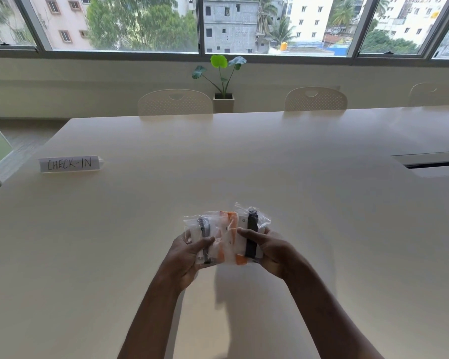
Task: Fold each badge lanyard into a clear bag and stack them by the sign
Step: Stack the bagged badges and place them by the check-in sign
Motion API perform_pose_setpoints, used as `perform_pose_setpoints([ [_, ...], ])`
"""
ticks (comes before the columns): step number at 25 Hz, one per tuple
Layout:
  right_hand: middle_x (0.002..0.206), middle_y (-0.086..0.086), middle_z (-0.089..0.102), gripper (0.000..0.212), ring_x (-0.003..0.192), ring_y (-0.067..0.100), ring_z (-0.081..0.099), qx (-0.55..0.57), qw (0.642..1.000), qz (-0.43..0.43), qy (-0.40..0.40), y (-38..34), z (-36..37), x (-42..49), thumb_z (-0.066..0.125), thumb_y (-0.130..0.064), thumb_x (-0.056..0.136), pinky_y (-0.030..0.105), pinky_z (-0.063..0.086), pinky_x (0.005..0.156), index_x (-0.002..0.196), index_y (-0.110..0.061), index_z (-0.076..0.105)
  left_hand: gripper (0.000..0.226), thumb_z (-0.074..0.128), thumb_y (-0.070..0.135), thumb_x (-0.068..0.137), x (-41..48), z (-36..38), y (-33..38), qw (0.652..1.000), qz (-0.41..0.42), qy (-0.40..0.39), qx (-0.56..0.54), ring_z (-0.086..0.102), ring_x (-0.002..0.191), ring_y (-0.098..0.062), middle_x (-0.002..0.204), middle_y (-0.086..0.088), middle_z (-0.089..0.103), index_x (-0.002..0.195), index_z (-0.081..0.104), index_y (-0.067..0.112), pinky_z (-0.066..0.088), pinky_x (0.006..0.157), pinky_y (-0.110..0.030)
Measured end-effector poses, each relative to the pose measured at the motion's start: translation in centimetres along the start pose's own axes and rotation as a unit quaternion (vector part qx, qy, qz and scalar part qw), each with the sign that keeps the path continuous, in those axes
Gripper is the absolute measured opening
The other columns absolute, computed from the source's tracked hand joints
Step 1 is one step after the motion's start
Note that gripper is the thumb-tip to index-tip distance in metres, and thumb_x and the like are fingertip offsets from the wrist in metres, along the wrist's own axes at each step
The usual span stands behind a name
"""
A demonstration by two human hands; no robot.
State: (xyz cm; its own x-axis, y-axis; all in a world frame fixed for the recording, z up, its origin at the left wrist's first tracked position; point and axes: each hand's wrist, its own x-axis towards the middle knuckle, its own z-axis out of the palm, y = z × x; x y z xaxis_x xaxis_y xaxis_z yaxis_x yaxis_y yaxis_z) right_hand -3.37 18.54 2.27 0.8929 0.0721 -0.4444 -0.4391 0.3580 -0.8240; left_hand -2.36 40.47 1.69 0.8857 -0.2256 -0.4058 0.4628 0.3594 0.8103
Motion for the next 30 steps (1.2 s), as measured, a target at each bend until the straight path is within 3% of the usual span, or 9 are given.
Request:
perform_pose_setpoints([
  [3,0.112,0.022,0.078,0.059,0.092,0.035,0.079,0.027,0.999,-0.003,0.018,1.2,1.3,-0.4,0.082,-0.011,0.085,0.045,0.064,0.067,0.136,0.001,0.055,0.034,0.064,-0.007,0.093,-1.1,-1.5,0.6,1.000,0.000,0.000,0.001,0.076,0.095,-0.039,0.118,-0.029,0.073,0.126,0.063,0.000,0.064,0.070,-0.054],
  [6,0.120,0.024,0.075,0.072,0.102,0.038,0.077,0.018,1.000,-0.005,0.020,2.3,2.7,-0.8,0.086,-0.015,0.080,0.047,0.064,0.071,0.141,0.000,0.050,0.038,0.066,-0.003,0.093,-2.3,-3.2,0.9,1.000,-0.006,-0.006,0.001,0.076,0.095,-0.037,0.116,-0.026,0.075,0.129,0.060,0.004,0.065,0.072,-0.052],
  [11,0.116,0.021,0.077,0.053,0.101,0.037,0.077,-0.027,0.999,-0.036,0.008,3.9,5.6,-1.9,0.079,-0.012,0.089,0.049,0.065,0.074,0.135,0.001,0.058,0.054,0.079,0.012,0.087,-4.6,-5.7,0.9,0.997,0.026,-0.062,0.033,0.074,0.109,-0.040,0.125,-0.023,0.073,0.136,0.057,0.010,0.060,0.092,-0.060],
  [21,0.125,0.020,0.074,0.035,0.114,0.039,0.072,-0.052,0.993,-0.081,-0.065,4.7,8.1,-5.6,0.069,-0.011,0.097,0.063,0.058,0.095,0.131,-0.001,0.065,0.060,0.084,0.012,0.069,-10.0,-6.7,1.3,0.992,0.113,0.005,0.054,0.076,0.105,-0.037,0.115,-0.017,0.078,0.126,0.065,0.014,0.064,0.085,-0.053],
  [27,0.118,0.025,0.075,0.034,0.094,0.035,0.077,-0.034,0.996,-0.052,-0.071,5.0,9.2,-7.6,0.073,-0.008,0.094,0.043,0.064,0.066,0.126,0.003,0.067,0.061,0.085,0.007,0.071,-13.6,-6.5,0.9,0.993,0.107,0.035,0.044,0.076,0.107,-0.037,0.118,-0.016,0.078,0.129,0.064,0.012,0.060,0.094,-0.055],
  [30,0.112,0.024,0.077,0.032,0.087,0.034,0.077,-0.048,0.994,-0.027,-0.090,6.0,10.0,-7.8,0.073,-0.009,0.095,0.042,0.063,0.065,0.124,0.004,0.068,0.052,0.081,0.000,0.081,-15.2,-7.4,0.4,0.993,0.100,0.051,0.047,0.076,0.105,-0.035,0.118,-0.016,0.078,0.129,0.064,0.011,0.064,0.085,-0.047],
])
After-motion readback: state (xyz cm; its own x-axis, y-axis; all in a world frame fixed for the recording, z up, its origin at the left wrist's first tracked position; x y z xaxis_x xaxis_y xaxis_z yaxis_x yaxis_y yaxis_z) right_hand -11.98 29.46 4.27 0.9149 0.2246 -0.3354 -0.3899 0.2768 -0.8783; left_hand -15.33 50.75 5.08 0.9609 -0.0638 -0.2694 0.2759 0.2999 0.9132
